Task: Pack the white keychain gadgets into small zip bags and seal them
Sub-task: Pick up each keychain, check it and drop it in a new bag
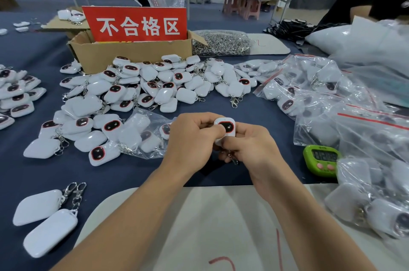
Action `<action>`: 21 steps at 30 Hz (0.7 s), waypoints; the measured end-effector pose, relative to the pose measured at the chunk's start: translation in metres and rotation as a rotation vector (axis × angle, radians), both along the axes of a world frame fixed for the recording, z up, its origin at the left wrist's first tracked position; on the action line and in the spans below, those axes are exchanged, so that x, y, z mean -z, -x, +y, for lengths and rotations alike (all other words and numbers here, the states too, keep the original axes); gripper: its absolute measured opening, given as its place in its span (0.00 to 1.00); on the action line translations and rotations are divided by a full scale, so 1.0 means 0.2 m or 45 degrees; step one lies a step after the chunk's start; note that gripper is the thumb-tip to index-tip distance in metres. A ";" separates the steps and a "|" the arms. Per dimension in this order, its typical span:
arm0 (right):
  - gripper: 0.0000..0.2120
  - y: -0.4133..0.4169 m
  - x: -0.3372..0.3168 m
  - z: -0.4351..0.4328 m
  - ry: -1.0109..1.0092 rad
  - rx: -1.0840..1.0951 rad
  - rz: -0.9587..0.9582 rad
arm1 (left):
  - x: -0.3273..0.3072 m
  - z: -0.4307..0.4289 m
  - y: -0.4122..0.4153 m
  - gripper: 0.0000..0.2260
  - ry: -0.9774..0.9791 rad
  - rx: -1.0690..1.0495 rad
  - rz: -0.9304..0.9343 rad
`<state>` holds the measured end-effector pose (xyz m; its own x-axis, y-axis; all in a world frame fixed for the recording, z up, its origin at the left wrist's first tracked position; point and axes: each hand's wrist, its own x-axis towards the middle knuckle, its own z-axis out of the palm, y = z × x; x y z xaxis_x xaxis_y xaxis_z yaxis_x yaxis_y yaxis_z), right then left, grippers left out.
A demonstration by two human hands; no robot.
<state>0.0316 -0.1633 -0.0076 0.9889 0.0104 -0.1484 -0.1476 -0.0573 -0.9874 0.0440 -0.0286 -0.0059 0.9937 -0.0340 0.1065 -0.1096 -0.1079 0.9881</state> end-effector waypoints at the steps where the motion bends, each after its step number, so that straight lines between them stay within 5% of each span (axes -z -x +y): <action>1: 0.10 0.00 0.00 0.00 0.009 0.004 0.006 | 0.00 0.00 0.00 0.11 0.009 0.012 0.001; 10: 0.13 0.00 0.01 0.02 0.005 0.040 -0.034 | 0.00 0.00 0.00 0.10 -0.017 0.000 -0.050; 21: 0.20 -0.02 0.02 -0.04 -0.030 0.455 -0.375 | 0.04 -0.01 0.00 0.12 -0.295 -0.197 -0.269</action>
<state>0.0364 -0.1704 -0.0112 0.9311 -0.3387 0.1356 0.1330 -0.0310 -0.9906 0.0435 -0.0298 -0.0134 0.9458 0.0676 0.3175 -0.2740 -0.3582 0.8925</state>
